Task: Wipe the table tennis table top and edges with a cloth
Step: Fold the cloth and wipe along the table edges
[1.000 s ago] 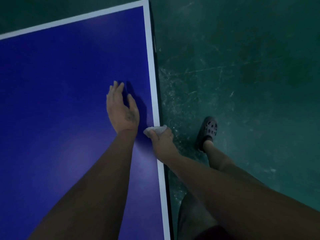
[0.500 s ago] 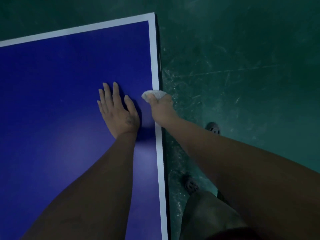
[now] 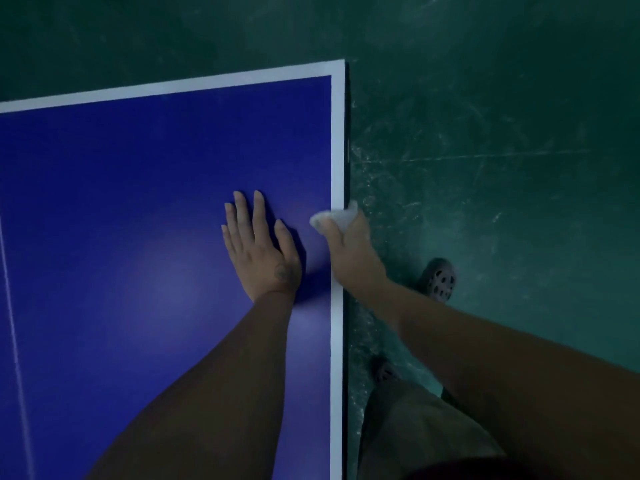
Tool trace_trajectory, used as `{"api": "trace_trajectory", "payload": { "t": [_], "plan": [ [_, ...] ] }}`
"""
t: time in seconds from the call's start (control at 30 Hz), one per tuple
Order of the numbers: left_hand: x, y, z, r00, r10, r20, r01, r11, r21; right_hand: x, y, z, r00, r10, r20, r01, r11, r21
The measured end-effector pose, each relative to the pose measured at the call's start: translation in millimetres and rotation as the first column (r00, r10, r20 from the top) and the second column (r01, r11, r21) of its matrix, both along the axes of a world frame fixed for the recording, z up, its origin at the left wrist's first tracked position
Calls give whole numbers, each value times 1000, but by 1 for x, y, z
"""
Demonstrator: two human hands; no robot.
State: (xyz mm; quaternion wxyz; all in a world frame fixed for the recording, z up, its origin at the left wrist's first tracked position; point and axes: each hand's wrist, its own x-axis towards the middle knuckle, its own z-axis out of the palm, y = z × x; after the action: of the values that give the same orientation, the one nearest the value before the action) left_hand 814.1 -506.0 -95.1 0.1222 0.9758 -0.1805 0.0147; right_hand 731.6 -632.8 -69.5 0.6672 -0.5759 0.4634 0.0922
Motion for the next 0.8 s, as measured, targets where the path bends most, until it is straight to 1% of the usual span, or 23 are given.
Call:
{"api": "trace_trajectory", "payload": {
  "t": [0.1,0.17,0.2,0.27,0.33,0.4,0.47,0.53,0.6,0.67,0.73,0.8],
  "plan": [
    [1,-1,0,1000,2,-13,-2,1000,0,6,7,-11,999,-28,-40,30,999,39],
    [2,-2,0,1000,0,-14,0,1000,0,23,-5,-20,999,-26,-41,27,999,20],
    [2,-2,0,1000,1,-13,-1,1000,0,34,-17,-23,999,1,-38,-1,1000,2],
    [2,-2,1,1000,2,-13,-2,1000,-6,64,-47,-29,1000,16,7,-16,1000,-24],
    [2,-1,1,1000,-6,-11,6,1000,-12,92,-77,-24,998,-34,54,36,999,-22],
    [2,-1,1,1000,-10,-6,10,1000,-16,111,-94,-17,994,-84,63,85,996,-13],
    [1,0,2,1000,-9,-9,9,1000,-15,106,-88,-15,997,-75,33,76,997,-29],
    [0,1,2,1000,-12,-13,11,1000,-18,79,-65,-7,999,-43,25,44,998,-46],
    [1,1,0,1000,-12,-13,12,1000,-23,51,-40,-4,999,-37,4,37,999,5],
    [0,1,0,1000,-10,-16,10,1000,-26,40,-28,2,997,-68,-46,71,996,62],
    [0,0,1,1000,-10,-27,9,1000,-20,50,-32,-2,994,-75,-77,81,994,77],
    [1,-1,2,999,-11,-33,11,1000,-12,74,-54,-12,998,-52,-40,54,998,42]
  ]
}}
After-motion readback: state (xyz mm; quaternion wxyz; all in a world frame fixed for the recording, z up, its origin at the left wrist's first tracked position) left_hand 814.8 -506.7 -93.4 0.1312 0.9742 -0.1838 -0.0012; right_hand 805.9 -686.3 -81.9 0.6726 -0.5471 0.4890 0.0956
